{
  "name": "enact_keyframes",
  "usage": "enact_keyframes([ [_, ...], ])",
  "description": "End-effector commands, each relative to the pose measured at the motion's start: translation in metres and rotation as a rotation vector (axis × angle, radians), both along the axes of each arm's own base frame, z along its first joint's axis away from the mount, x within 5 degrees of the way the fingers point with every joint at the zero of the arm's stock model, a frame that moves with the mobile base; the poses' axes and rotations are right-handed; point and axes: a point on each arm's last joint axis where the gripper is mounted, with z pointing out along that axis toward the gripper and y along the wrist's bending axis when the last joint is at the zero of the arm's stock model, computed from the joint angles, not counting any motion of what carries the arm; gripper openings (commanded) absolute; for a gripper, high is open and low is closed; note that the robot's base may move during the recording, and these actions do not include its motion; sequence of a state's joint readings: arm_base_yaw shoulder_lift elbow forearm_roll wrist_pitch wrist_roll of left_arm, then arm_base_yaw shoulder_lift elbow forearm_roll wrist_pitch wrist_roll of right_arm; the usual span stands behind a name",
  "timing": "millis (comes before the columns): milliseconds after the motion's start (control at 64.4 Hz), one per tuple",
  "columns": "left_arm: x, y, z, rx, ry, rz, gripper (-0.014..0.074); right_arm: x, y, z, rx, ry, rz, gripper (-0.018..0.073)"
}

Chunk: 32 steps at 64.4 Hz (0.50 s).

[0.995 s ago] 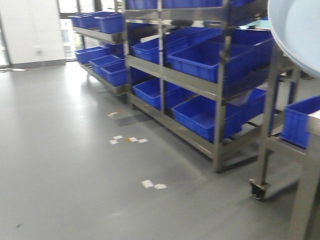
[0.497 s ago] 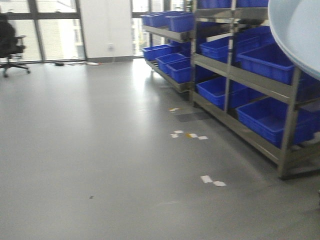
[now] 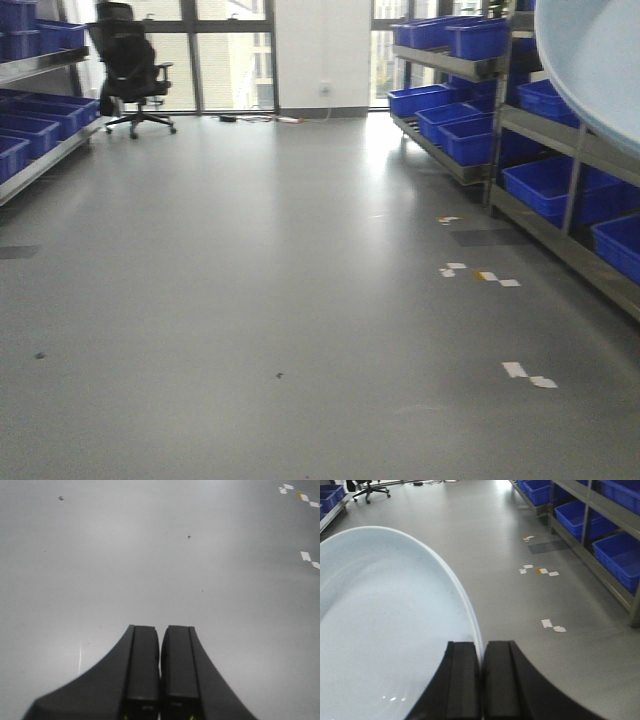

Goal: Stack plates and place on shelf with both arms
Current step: 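Drive the base to the shelf of blue bins holding the plates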

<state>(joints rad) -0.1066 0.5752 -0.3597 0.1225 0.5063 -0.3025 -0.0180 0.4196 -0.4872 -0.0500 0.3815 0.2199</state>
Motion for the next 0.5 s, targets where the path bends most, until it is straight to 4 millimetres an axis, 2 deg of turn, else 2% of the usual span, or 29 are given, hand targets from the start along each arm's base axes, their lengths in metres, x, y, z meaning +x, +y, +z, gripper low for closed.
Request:
enact_keyframes([
  [0,0.0051,-0.001,0.0139,-0.014,-0.089,-0.003,0.009,0.0,-0.0003,0.0195,-0.011,-0.13,-0.001,0.0057],
  [482,0.0051,-0.001,0.0139,-0.014,-0.089,-0.003,0.009,0.0,-0.0003,0.0195,-0.011,-0.13,-0.001,0.0057],
])
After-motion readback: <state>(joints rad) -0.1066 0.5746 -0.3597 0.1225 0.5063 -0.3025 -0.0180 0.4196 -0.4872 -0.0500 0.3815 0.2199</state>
